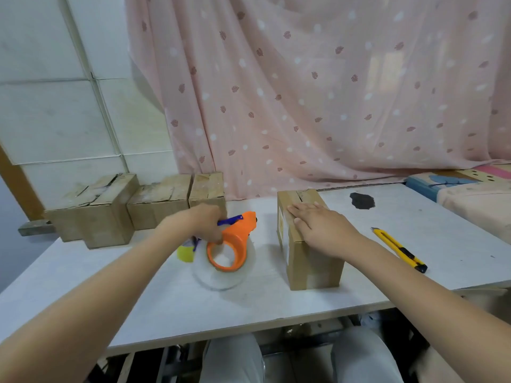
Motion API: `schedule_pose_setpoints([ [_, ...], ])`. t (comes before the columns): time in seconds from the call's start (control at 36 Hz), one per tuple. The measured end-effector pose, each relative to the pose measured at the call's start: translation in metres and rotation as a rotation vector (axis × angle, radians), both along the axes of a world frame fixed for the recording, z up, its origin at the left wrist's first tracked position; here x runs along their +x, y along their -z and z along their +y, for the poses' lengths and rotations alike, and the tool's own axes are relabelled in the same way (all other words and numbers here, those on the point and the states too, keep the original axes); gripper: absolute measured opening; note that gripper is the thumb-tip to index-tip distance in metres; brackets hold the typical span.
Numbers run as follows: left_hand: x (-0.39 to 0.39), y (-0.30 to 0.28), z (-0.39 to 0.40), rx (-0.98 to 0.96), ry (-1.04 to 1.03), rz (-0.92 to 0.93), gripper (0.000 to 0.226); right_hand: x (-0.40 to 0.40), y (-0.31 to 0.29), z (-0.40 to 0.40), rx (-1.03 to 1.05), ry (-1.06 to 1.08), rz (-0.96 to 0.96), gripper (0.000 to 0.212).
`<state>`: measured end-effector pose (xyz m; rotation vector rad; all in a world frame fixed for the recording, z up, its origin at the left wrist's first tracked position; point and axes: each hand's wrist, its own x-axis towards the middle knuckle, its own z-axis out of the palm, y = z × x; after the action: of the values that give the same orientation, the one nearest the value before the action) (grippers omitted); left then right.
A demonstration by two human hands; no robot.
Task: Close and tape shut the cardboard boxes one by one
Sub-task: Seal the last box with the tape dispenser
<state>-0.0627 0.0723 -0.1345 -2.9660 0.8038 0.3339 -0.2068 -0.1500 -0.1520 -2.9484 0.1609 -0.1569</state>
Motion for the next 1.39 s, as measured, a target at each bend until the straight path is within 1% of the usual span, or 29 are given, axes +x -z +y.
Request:
schedule_pose_setpoints([
  [0.03,-0.001,0.007,-0.002,-0.017,0.006,-0.01,0.017,0.0,0.0,0.0,0.002,0.001,0.003,0.048],
  [0.08,-0.003,0.019,-0.005,-0.026,-0.005,-0.028,0.011,0.0,-0.001,0.001,0.005,-0.001,0.006,0.048],
  [0.14,-0.005,0.032,-0.009,0.009,-0.022,-0.07,0.01,0.0,-0.002,0.0,0.016,-0.006,0.012,0.048],
  [0.22,-0.007,0.046,-0.009,0.057,-0.041,-0.119,0.02,0.001,-0.003,-0.001,0.054,-0.018,0.01,0.047],
  [0.28,-0.009,0.051,-0.008,0.076,-0.05,-0.125,0.021,0.004,-0.002,-0.003,0.073,-0.028,0.002,0.047],
  [0.33,-0.011,0.055,-0.007,0.085,-0.065,-0.135,0.014,0.009,0.001,-0.006,0.038,-0.039,0.0,0.046],
  [0.39,-0.013,0.055,-0.007,0.091,-0.087,-0.134,0.002,0.015,0.006,-0.01,0.011,-0.015,0.032,0.047],
  [0.44,-0.012,0.053,-0.007,0.101,-0.11,-0.096,0.014,0.018,0.006,-0.012,0.054,0.022,0.062,0.046],
  [0.5,-0.012,0.047,-0.01,0.097,-0.122,-0.073,0.017,0.017,-0.002,-0.012,0.144,0.057,0.05,0.042],
  [0.56,-0.017,0.037,-0.018,0.045,-0.112,-0.172,0.018,0.015,-0.014,-0.015,0.253,0.112,-0.004,0.051],
  [0.61,-0.026,0.026,-0.034,-0.106,-0.103,-0.268,0.026,0.018,-0.026,-0.024,0.341,0.184,-0.055,0.058],
  [0.64,-0.032,0.022,-0.045,-0.201,-0.097,-0.245,0.031,0.021,-0.03,-0.029,0.394,0.227,-0.074,0.059],
  [0.67,-0.037,0.018,-0.056,-0.288,-0.085,-0.165,0.038,0.026,-0.033,-0.034,0.449,0.273,-0.082,0.057],
  [0.69,-0.042,0.016,-0.068,-0.369,-0.096,-0.03,0.044,0.032,-0.035,-0.04,0.506,0.32,-0.077,0.054],
  [0.72,-0.046,0.014,-0.079,-0.459,-0.131,0.145,0.049,0.038,-0.036,-0.046,0.551,0.366,-0.063,0.047],
  [0.78,-0.056,0.011,-0.096,-0.626,-0.233,0.46,0.062,0.05,-0.037,-0.053,0.628,0.458,-0.001,0.033],
  [0.81,-0.059,0.011,-0.101,-0.662,-0.276,0.559,0.069,0.056,-0.036,-0.055,0.674,0.492,0.05,0.035],
  [0.83,-0.063,0.01,-0.105,-0.681,-0.305,0.629,0.073,0.061,-0.035,-0.057,0.735,0.513,0.114,0.044],
  [0.86,-0.065,0.01,-0.108,-0.692,-0.319,0.683,0.074,0.068,-0.033,-0.06,0.795,0.53,0.178,0.054],
  [0.89,-0.067,0.01,-0.112,-0.697,-0.318,0.724,0.072,0.071,-0.032,-0.06,0.845,0.544,0.239,0.058],
  [0.97,-0.067,0.01,-0.118,-0.732,-0.294,0.786,0.063,0.079,-0.031,-0.061,0.909,0.55,0.37,0.053],
  [1.03,-0.064,0.009,-0.12,-0.767,-0.288,0.801,0.056,0.084,-0.033,-0.064,0.899,0.546,0.405,0.051],
  [1.08,-0.059,0.004,-0.12,-0.779,-0.274,0.774,0.042,0.092,-0.037,-0.069,0.91,0.535,0.409,0.052],
  [1.14,-0.05,-0.003,-0.118,-0.782,-0.261,0.74,0.031,0.1,-0.042,-0.074,0.926,0.529,0.38,0.052],
  [1.19,-0.037,-0.008,-0.117,-0.8,-0.245,0.701,0.032,0.111,-0.048,-0.077,0.942,0.517,0.34,0.052],
  [1.28,-0.016,-0.01,-0.117,-0.88,-0.23,0.662,0.036,0.127,-0.059,-0.075,0.97,0.501,0.285,0.048],
  [1.33,-0.002,-0.01,-0.117,-0.94,-0.204,0.624,0.028,0.138,-0.066,-0.071,0.967,0.489,0.205,0.041],
  [1.39,0.011,-0.009,-0.115,-0.972,-0.183,0.571,0.019,0.15,-0.068,-0.065,0.962,0.474,0.105,0.04],
])
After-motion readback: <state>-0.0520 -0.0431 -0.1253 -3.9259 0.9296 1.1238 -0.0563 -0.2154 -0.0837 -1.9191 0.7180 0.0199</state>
